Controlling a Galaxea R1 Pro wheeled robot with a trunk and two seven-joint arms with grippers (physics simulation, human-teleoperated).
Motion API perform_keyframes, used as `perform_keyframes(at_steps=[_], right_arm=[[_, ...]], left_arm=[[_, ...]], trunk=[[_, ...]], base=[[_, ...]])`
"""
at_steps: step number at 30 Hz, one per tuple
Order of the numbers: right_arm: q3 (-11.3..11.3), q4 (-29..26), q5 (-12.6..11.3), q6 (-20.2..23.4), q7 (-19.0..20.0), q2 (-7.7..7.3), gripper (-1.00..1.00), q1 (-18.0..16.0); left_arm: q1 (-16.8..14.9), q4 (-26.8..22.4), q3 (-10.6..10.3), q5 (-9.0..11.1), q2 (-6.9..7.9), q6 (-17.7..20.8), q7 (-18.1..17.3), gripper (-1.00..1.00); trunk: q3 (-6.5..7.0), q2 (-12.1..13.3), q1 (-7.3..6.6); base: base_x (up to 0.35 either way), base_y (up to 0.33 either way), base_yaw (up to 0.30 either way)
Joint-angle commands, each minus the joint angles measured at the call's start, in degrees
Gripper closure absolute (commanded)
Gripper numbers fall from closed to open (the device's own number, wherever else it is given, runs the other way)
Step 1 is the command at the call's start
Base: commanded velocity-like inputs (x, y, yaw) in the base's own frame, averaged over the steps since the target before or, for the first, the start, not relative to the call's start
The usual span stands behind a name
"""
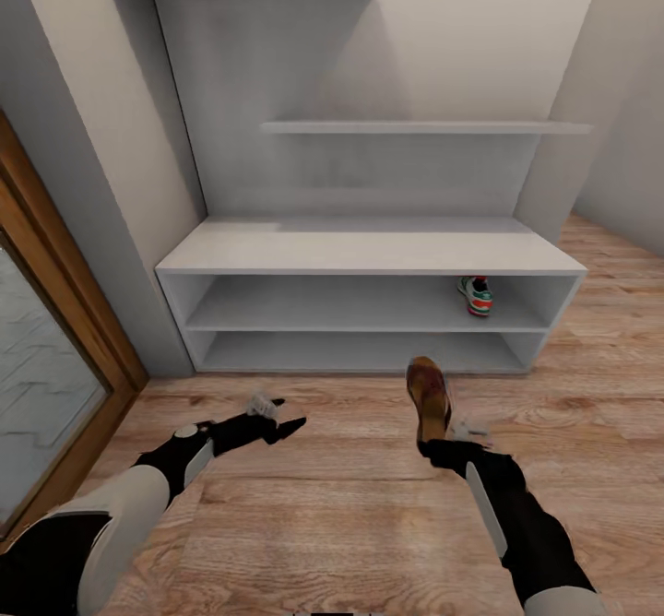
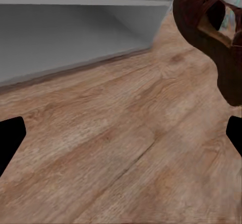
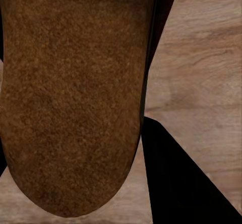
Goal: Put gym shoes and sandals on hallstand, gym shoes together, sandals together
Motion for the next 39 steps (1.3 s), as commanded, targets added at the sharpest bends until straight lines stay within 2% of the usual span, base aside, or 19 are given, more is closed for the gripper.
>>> perform_keyframes(at_steps=[1, 3, 4, 6, 8, 10, 11, 13, 15, 17, 18, 20, 22, 39], right_arm=[[0.70, 2.95, -0.43, 0.29, -0.25, 0.03, 1.00, -0.04], [1.26, 5.70, -0.44, 0.30, -0.27, 0.08, 1.00, -0.04], [1.82, 9.54, -0.45, 0.30, -0.28, 0.16, 1.00, -0.04], [2.12, 13.24, -0.45, 0.31, -0.29, 0.56, 1.00, -0.04], [2.23, 15.46, -0.46, 0.34, -0.29, 1.00, 1.00, -0.19], [2.33, 17.89, -0.40, 0.54, -0.34, 2.05, 1.00, -0.48], [2.41, 19.45, 0.00, 0.72, -0.66, 3.64, 1.00, -1.81], [2.43, 19.90, 0.44, 0.76, -1.35, 4.28, 1.00, -3.21], [2.47, 20.40, 1.24, 0.81, -3.52, 5.24, 1.00, -7.09], [2.48, 20.58, 1.53, 0.85, -5.02, 5.60, 1.00, -9.72], [2.50, 20.70, 1.70, 0.94, -6.02, 5.82, 1.00, -12.56], [2.51, 20.75, 1.78, 1.69, -6.48, 6.02, 1.00, -15.83], [2.49, 20.70, 1.83, 2.16, -6.64, 6.10, 1.00, -17.20], [2.64, 20.36, 2.00, 2.42, -6.71, 6.07, 1.00, -18.14]], left_arm=[[-0.03, 0.04, 0.12, -0.04, 0.95, -0.89, -4.84, -1.00], [-0.01, 0.05, 0.13, 0.06, 1.99, -1.36, -8.95, -1.00], [-0.01, 0.05, 0.13, 0.20, 3.53, -1.85, -13.69, -1.00], [-0.01, 0.06, 0.15, 0.33, 4.95, -2.12, -16.65, -1.00], [0.01, 0.06, 0.16, 0.41, 5.76, -2.25, -18.08, -1.00], [0.02, 0.06, 0.19, 0.83, 6.71, -2.46, -20.26, -1.00], [0.01, 0.04, 0.21, 2.27, 7.58, -2.82, -24.11, -1.00], [0.02, 0.05, 0.22, 3.24, 8.01, -2.94, -26.26, -1.00], [0.02, 0.05, 0.22, 5.07, 9.20, -3.08, -30.45, -1.00], [0.03, 0.03, 0.23, 5.91, 10.06, -3.12, -33.00, -1.00], [0.03, -0.01, 0.17, 6.43, 10.68, -3.15, -35.34, -1.00], [0.03, -0.07, 0.10, 6.67, 10.92, -3.16, -36.52, -1.00], [0.03, -0.10, 0.07, 6.74, 10.99, -3.17, -36.87, -1.00], [0.03, -0.20, 0.05, 6.70, 11.02, -3.08, -37.11, -1.00]], trunk=[[-0.04, -0.02, -0.02], [-0.04, -0.02, -0.02], [-0.04, -0.02, -0.02], [-0.04, -0.02, -0.02], [-0.04, -0.02, -0.02], [-0.04, -0.02, -0.02], [-0.04, -0.02, -0.02], [-0.04, -0.02, -0.02], [-0.04, -0.02, -0.02], [-0.04, -0.02, -0.02], [-0.04, -0.02, -0.02], [-0.04, -0.02, -0.02], [-0.04, -0.02, -0.02], [-0.04, -0.02, -0.02]], base=[[0.000, 0.000, 0.000], [0.000, 0.000, 0.000], [0.000, 0.000, 0.000], [0.000, 0.000, 0.000], [0.000, 0.000, 0.000], [0.000, 0.000, 0.000], [0.000, 0.000, 0.000], [0.000, 0.000, 0.000], [0.000, 0.000, 0.000], [0.000, 0.000, 0.000], [0.000, 0.000, 0.000], [0.000, 0.000, 0.000], [0.000, 0.000, 0.000], [0.000, 0.000, 0.000]])
